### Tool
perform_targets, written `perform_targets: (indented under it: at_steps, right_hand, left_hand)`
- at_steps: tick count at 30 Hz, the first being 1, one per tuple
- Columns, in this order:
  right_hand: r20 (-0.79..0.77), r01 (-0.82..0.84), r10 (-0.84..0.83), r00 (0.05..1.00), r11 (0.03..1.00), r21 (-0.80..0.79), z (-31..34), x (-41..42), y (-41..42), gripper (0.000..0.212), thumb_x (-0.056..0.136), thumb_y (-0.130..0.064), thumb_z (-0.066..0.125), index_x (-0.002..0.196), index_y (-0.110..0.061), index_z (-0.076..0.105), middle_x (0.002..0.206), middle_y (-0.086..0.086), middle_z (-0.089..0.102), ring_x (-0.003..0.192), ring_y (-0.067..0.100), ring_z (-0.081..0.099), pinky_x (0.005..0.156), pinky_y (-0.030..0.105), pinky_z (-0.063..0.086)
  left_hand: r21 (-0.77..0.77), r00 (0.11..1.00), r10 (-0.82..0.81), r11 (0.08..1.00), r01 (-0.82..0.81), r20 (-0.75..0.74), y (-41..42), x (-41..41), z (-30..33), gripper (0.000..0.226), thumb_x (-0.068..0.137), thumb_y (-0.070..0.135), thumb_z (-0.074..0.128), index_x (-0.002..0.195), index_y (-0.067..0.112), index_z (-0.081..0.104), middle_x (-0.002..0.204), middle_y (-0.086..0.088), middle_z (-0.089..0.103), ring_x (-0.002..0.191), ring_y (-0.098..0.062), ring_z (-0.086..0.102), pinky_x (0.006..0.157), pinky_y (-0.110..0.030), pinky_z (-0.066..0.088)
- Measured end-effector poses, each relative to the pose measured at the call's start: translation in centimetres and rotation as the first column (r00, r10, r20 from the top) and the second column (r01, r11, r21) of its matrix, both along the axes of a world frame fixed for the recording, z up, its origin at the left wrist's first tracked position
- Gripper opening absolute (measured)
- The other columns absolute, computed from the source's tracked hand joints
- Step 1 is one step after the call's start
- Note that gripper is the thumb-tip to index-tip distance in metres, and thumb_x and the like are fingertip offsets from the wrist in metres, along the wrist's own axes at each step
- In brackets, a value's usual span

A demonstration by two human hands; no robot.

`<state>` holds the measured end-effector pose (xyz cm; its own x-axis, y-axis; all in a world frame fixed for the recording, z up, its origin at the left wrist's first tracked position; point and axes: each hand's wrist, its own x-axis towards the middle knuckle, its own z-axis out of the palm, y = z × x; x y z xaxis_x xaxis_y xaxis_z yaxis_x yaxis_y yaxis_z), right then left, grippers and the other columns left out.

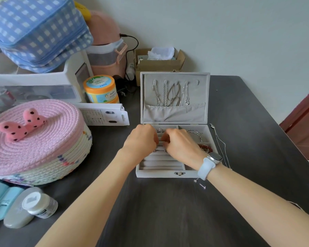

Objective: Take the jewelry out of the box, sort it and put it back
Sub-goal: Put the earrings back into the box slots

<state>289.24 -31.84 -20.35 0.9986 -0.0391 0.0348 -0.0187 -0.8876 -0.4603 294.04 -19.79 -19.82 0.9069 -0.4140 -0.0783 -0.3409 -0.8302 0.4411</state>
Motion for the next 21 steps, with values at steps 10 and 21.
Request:
perform_targets:
  at_steps: [10, 21]
  right_hand:
    - [0.278, 0.003, -0.032, 0.960, 0.994, 0.105, -2.6, -1.1, -0.5, 0.017, 0.085, -0.001, 0.052, 0.092, -0.001, 0.068, 0.089, 0.015, 0.062, 0.091, 0.033, 0.054, 0.085, 0.035, 0.042]
    - [0.349, -0.076, 0.113, 0.930, 0.990, -0.118, -3.0, -2.6, -0.7, 0.047, 0.073, -0.017, 0.029, 0.090, -0.007, 0.072, 0.075, 0.007, 0.058, 0.070, 0.029, 0.053, 0.067, 0.036, 0.051]
  left_hand:
    - [-0.271, 0.964, 0.057, 0.963, 0.015, 0.259, 1.8, -3.1, -2.2, 0.022, 0.083, 0.002, 0.055, 0.098, 0.008, 0.071, 0.089, -0.011, 0.069, 0.088, -0.030, 0.056, 0.078, -0.036, 0.050]
    - [-0.152, 0.857, -0.031, 0.980, 0.127, 0.515, 2.8, -4.2, -5.3, 0.040, 0.080, 0.025, 0.041, 0.102, 0.010, 0.070, 0.089, -0.006, 0.062, 0.085, -0.032, 0.052, 0.066, -0.033, 0.051]
